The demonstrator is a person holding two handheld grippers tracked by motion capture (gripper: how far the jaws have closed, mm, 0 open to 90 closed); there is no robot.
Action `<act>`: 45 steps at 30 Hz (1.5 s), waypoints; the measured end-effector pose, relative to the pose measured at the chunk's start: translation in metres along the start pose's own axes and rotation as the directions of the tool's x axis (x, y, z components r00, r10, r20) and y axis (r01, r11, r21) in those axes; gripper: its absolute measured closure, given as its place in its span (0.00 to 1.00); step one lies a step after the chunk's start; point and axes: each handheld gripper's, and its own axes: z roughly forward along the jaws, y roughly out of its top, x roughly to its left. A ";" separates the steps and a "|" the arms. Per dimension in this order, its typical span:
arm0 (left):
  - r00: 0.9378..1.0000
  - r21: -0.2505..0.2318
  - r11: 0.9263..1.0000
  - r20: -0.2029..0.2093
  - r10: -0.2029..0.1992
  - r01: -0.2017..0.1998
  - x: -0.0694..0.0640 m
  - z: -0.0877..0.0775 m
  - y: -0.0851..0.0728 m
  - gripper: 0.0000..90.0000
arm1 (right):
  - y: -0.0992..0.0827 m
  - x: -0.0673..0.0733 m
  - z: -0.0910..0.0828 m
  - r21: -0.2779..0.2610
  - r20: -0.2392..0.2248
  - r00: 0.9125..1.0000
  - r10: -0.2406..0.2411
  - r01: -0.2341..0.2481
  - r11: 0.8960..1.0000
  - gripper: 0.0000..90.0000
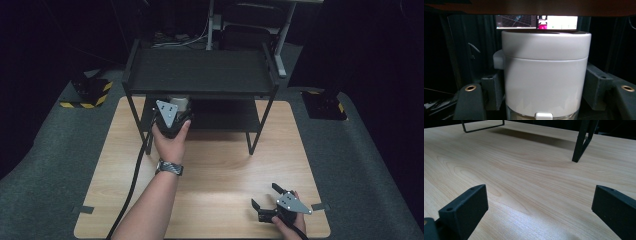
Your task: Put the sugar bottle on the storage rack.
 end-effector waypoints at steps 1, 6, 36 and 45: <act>1.000 0.001 1.000 0.000 -0.003 0.003 0.000 0.001 0.000 0.34 | 0.000 0.000 0.000 -0.001 -0.001 1.000 -0.001 0.001 1.000 0.00; 1.000 0.005 1.000 -0.004 -0.024 0.024 -0.002 0.008 -0.004 0.34 | -0.001 0.000 0.000 -0.004 -0.003 1.000 -0.003 0.003 1.000 0.00; 0.998 -0.001 1.000 0.064 -0.001 0.001 0.014 -0.029 -0.006 0.00 | 0.000 0.000 0.000 -0.001 -0.005 1.000 -0.016 0.016 1.000 0.00; 0.995 -0.024 0.999 0.092 0.026 -0.024 0.025 -0.068 -0.023 0.00 | 0.001 0.001 0.000 0.002 -0.004 1.000 -0.016 0.016 1.000 0.00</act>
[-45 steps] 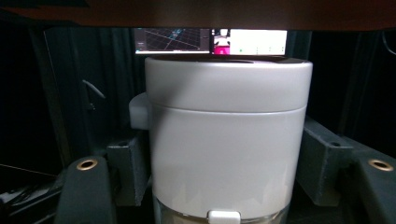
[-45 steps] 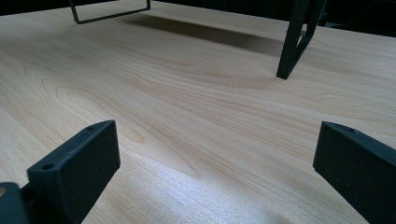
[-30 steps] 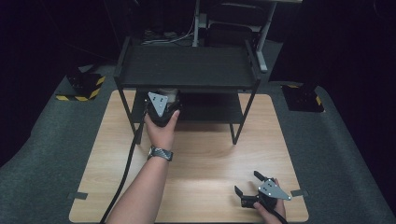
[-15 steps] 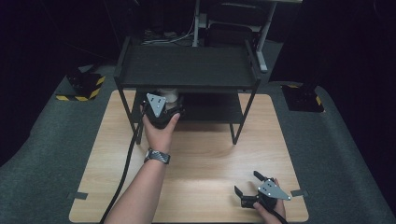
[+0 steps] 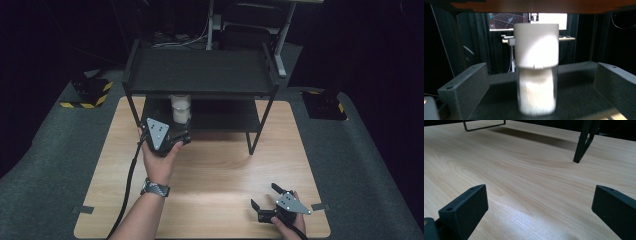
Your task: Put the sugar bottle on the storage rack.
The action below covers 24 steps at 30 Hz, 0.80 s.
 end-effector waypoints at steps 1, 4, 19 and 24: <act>1.000 -0.002 1.000 0.005 0.001 -0.001 0.001 -0.004 -0.002 0.00 | 0.000 0.000 0.000 0.000 0.001 1.000 0.000 0.000 1.000 0.00; 0.999 -0.021 0.999 0.017 -0.034 0.035 0.001 -0.023 -0.011 0.00 | 0.000 0.000 0.000 0.002 0.001 1.000 -0.001 0.001 1.000 0.00; 0.998 -0.025 1.000 0.068 -0.015 0.017 0.020 -0.085 -0.056 0.00 | 0.001 0.001 0.001 0.007 0.005 1.000 -0.003 0.003 1.000 0.00; 0.996 -0.015 1.000 0.086 0.003 -0.002 0.028 -0.104 -0.073 0.00 | 0.002 0.001 0.001 0.008 0.006 1.000 -0.002 0.002 1.000 0.00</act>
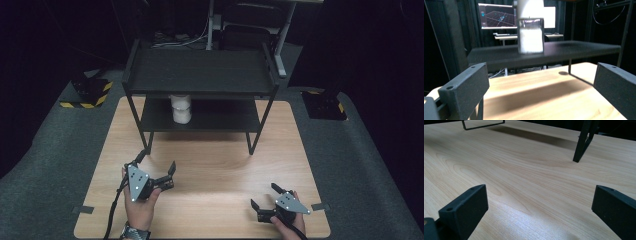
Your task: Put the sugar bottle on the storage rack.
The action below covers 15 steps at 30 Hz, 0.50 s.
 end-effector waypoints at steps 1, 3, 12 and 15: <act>1.000 0.005 1.000 -0.001 0.001 -0.001 0.001 -0.004 -0.003 0.00 | 0.000 0.000 0.000 0.000 0.000 1.000 0.000 0.000 1.000 0.00; 1.000 0.020 1.000 0.001 0.004 -0.004 0.003 -0.011 -0.008 0.00 | 0.000 0.000 0.000 0.000 0.000 1.000 0.000 0.000 1.000 0.00; 1.000 0.102 0.995 -0.011 -0.007 0.008 0.010 -0.033 -0.027 0.00 | 0.000 0.001 0.000 0.000 0.004 1.000 -0.002 0.002 1.000 0.00; 1.000 0.121 0.993 -0.012 -0.012 0.013 0.011 -0.038 -0.032 0.01 | 0.000 0.001 0.000 0.000 0.004 1.000 -0.002 0.002 1.000 0.00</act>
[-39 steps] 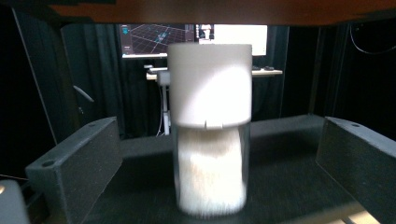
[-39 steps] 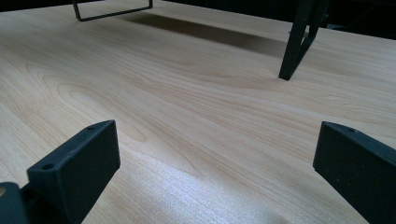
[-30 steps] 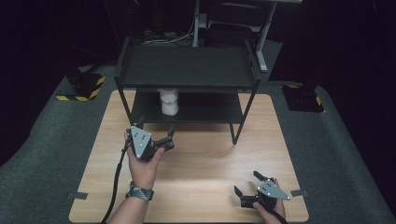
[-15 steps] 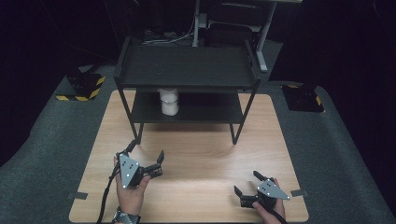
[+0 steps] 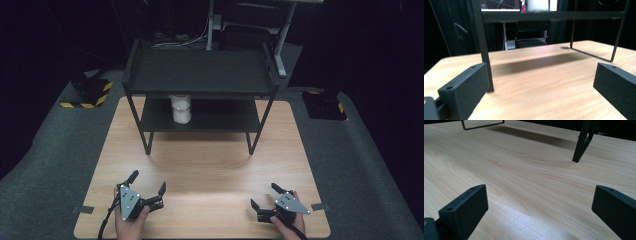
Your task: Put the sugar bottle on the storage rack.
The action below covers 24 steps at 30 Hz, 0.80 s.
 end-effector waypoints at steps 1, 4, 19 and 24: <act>1.000 0.003 1.000 -0.001 -0.002 0.002 0.000 -0.001 -0.001 0.00 | 0.000 0.000 0.000 0.000 0.000 1.000 0.000 0.000 1.000 0.00; 1.000 0.017 1.000 -0.003 -0.005 0.005 0.002 -0.004 -0.003 0.00 | 0.000 0.000 0.000 -0.001 0.001 1.000 -0.001 0.001 1.000 0.00; 1.000 0.158 0.987 0.013 0.004 -0.006 0.009 -0.004 -0.005 0.01 | 0.000 0.000 0.000 -0.001 -0.001 1.000 0.000 0.000 1.000 0.00; 1.000 0.202 0.979 0.014 0.005 -0.007 0.009 0.000 -0.003 0.01 | 0.000 0.000 0.000 0.001 -0.002 1.000 -0.002 0.002 1.000 0.00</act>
